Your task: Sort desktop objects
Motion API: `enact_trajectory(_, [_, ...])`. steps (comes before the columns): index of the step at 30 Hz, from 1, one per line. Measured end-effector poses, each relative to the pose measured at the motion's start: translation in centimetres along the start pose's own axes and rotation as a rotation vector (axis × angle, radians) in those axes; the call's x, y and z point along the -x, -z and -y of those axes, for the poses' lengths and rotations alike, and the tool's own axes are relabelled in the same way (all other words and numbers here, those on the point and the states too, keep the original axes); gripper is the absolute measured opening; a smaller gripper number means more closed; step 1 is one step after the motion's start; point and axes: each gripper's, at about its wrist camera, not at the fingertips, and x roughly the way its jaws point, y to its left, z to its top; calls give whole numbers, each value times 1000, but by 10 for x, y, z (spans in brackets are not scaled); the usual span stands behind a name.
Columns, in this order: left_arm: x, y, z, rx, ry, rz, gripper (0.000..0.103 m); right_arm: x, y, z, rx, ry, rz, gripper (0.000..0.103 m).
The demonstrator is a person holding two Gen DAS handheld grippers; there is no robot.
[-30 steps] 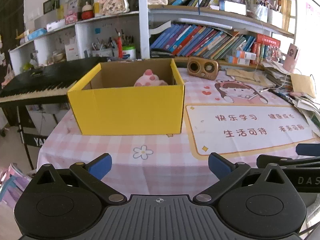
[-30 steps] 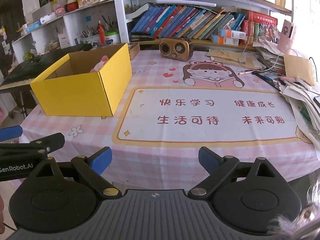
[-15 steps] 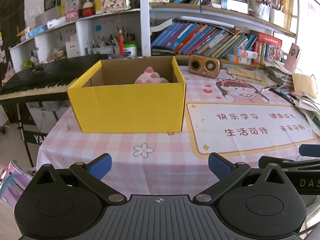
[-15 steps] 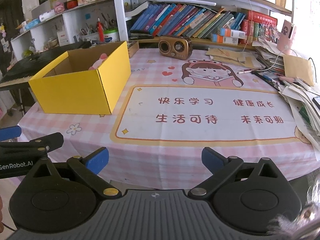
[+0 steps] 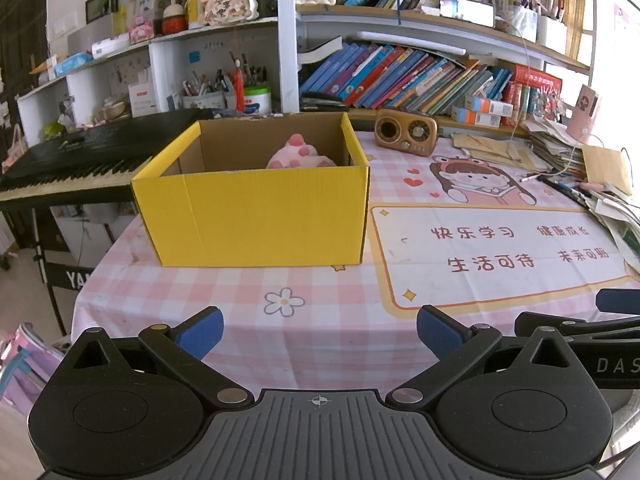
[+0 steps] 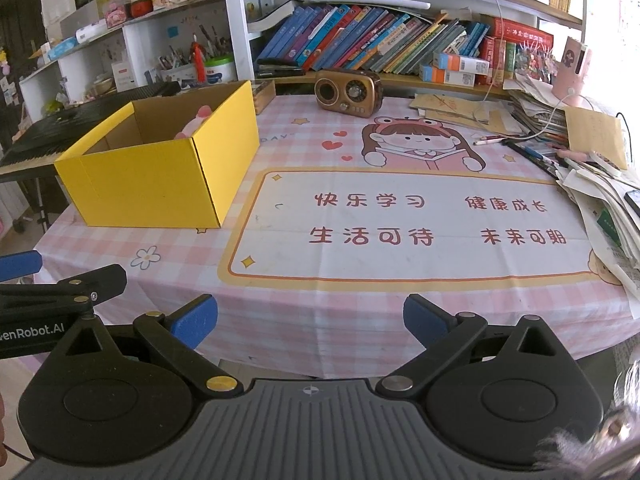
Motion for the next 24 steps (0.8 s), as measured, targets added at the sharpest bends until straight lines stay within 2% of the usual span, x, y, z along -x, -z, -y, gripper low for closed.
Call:
enact_trajectory(18, [-5, -1, -6, 28, 7, -10, 103, -7, 0, -5, 9, 1, -11, 100])
enact_trajectory(24, [-13, -4, -8, 46, 8, -38, 103, -10, -3, -6, 15, 1, -24, 100])
